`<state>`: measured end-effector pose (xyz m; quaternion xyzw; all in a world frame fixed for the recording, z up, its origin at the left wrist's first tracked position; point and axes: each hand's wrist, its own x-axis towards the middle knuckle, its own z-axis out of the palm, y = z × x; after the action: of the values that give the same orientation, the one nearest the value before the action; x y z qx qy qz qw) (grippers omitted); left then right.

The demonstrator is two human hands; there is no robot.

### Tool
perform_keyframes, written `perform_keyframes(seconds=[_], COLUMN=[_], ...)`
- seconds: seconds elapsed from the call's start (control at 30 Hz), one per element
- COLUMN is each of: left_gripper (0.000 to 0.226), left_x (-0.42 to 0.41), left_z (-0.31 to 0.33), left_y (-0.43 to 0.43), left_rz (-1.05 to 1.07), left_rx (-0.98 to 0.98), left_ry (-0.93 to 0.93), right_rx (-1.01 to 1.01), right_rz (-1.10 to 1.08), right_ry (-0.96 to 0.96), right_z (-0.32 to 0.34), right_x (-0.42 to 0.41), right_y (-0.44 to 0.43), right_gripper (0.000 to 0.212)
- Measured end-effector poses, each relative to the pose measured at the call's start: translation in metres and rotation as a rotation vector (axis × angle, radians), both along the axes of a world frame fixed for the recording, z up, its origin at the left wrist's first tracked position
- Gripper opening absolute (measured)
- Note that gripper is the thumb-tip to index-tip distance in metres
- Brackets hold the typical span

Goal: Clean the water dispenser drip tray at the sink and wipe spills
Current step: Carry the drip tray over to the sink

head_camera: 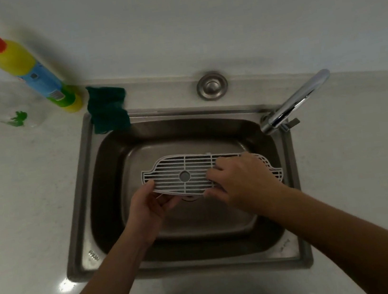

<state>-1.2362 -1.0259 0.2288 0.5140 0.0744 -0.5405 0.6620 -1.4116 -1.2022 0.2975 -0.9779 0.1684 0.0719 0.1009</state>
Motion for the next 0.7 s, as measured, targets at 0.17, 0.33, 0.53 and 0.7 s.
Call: perform_keyframes(seconds=[0.17,0.33,0.53,0.7], left_gripper=[0.036,0.036,0.027,0.028], left_x=[0.003,-0.004,-0.018,-0.027], left_z=[-0.006,-0.007,-0.011,-0.015], left_y=[0.001,-0.001,0.011,0.028], left_rz=[-0.009,0.016,0.056,0.042], left_rx=[-0.007,0.044,0.088,0.098], left_ry=[0.001,-0.025,-0.049,-0.079], right_rx=[-0.084,-0.006,0.064,0.010], right_rz=[-0.020,-0.121,-0.483,-0.724], right_ry=[-0.045,-0.035,-0.075,0.006], right_z=[0.009,0.022,0.011,-0.030], right_x=[-0.002,-0.027,-0.103,-0.169], right_y=[0.000,0.003,-0.014,-0.028], right_gripper=[0.039,0.039,0.031,0.038])
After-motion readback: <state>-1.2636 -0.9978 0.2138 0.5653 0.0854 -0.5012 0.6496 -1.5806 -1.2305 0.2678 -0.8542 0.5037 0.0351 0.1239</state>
